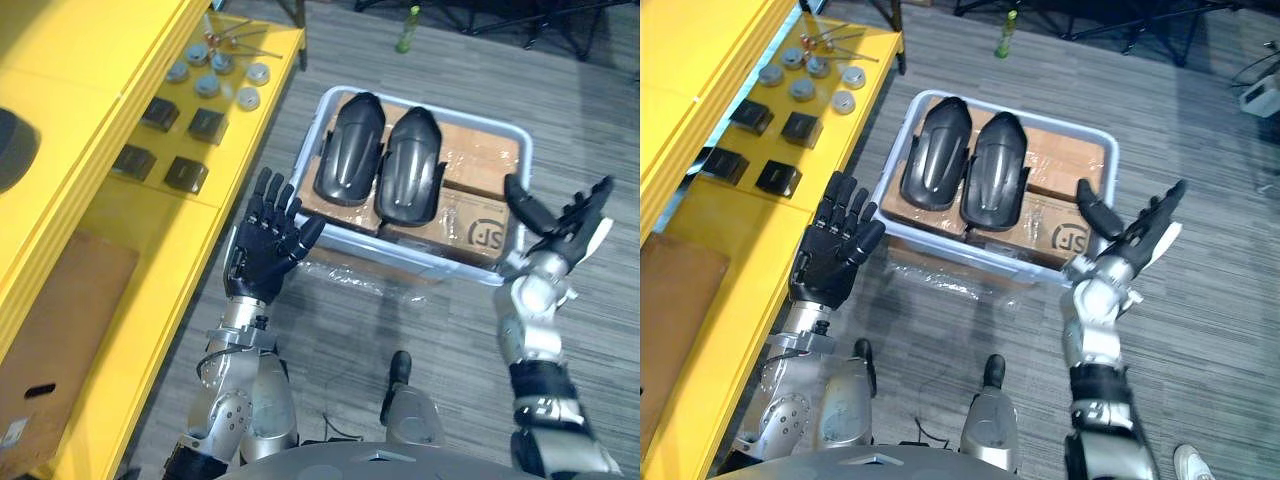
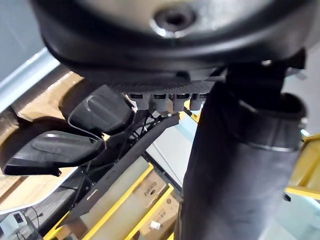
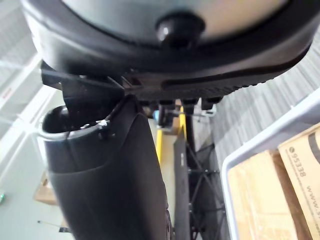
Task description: Walk over and take three plastic housings, then place them on the shelf
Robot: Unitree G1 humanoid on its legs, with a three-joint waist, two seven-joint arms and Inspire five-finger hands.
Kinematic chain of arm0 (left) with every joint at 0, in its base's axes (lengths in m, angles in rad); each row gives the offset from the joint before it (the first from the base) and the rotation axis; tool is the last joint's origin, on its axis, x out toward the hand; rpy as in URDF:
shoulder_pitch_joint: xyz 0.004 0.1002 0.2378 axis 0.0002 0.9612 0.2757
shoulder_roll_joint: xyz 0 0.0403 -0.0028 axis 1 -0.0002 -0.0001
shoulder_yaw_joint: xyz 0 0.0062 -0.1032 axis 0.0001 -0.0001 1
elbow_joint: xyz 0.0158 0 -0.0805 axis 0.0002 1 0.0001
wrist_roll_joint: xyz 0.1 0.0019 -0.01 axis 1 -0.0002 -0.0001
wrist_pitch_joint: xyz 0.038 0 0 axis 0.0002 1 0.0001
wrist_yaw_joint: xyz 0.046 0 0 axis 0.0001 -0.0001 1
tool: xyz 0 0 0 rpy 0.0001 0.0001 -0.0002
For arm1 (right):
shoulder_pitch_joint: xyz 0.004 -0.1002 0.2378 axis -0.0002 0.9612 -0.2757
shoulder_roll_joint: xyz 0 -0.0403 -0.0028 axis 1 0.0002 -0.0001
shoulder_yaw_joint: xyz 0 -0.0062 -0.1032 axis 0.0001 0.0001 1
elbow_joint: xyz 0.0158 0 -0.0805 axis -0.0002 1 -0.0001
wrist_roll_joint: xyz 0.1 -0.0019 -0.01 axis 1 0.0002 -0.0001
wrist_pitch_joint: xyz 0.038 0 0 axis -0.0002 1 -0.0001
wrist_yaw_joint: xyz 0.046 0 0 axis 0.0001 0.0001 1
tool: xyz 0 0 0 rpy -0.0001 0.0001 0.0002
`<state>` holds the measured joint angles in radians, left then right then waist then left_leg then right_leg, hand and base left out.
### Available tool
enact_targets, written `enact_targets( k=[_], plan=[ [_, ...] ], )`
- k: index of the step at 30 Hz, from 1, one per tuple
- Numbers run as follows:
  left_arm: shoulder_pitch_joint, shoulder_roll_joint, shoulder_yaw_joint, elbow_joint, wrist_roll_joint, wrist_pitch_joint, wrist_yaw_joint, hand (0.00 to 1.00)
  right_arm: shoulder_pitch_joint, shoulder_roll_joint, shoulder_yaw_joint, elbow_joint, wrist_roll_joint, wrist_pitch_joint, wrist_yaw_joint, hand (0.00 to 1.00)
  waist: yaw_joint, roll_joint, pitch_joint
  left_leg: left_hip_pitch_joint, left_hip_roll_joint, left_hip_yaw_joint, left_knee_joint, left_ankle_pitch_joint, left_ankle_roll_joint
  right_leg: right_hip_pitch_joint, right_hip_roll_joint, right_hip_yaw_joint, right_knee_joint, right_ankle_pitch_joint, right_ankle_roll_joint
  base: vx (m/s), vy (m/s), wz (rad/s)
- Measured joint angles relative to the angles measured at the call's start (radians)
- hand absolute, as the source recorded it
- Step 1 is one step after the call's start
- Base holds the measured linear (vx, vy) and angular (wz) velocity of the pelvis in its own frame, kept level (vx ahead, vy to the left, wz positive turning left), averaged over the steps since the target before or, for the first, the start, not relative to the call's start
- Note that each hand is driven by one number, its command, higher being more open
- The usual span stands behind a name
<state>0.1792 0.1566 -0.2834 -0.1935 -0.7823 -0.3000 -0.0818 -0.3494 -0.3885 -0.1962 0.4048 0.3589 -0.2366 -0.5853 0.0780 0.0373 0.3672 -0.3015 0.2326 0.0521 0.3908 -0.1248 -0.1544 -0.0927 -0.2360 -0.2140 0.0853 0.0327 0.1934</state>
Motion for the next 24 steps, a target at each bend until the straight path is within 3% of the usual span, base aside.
enact_targets(
  k=[6, 12, 16, 19, 24],
  plan=[
    [-0.016, 0.000, -0.018, 0.109, -0.001, 0.022, -0.018, 1.00, -0.174, -0.125, 0.003, 0.201, 0.004, 0.077, 0.056, 1.00, 0.030, 0.011, 0.043, -0.048, -0.012, -0.026, -0.008, 0.041, -0.003, -0.037, -0.004, -0.016, 0.005, 0.022, -0.002, -0.07, -0.002, 0.12],
    [-0.023, -0.004, -0.030, 0.175, -0.014, 0.040, -0.019, 1.00, -0.367, -0.270, 0.090, 0.358, -0.003, 0.140, 0.112, 1.00, 0.047, 0.062, 0.098, -0.079, -0.022, -0.051, 0.006, 0.049, 0.000, -0.061, -0.013, -0.035, 0.040, 0.022, -0.002, -0.02, 0.011, 0.11],
    [-0.024, -0.033, -0.040, 0.195, -0.001, 0.021, 0.011, 1.00, -0.484, -0.366, 0.190, 0.466, -0.041, 0.194, 0.166, 1.00, 0.058, 0.093, 0.114, -0.109, -0.051, -0.064, -0.014, 0.076, 0.011, -0.100, -0.040, -0.051, 0.073, 0.021, 0.000, -0.04, 0.022, 0.15],
    [-0.026, -0.034, -0.053, 0.196, -0.001, 0.019, 0.014, 1.00, -0.524, -0.386, 0.224, 0.522, -0.046, 0.217, 0.193, 1.00, 0.071, 0.105, 0.127, -0.113, -0.058, -0.070, -0.014, 0.081, 0.013, -0.101, -0.046, -0.056, 0.076, 0.019, 0.001, -0.04, 0.013, 0.09],
    [-0.029, -0.042, -0.072, 0.221, -0.001, 0.017, 0.027, 1.00, -0.581, -0.408, 0.283, 0.628, -0.141, 0.323, 0.256, 1.00, 0.090, 0.111, 0.128, -0.149, -0.077, -0.096, -0.019, 0.102, 0.015, -0.133, -0.063, -0.078, 0.110, 0.009, 0.003, -0.06, 0.004, 0.16]
  ],
)
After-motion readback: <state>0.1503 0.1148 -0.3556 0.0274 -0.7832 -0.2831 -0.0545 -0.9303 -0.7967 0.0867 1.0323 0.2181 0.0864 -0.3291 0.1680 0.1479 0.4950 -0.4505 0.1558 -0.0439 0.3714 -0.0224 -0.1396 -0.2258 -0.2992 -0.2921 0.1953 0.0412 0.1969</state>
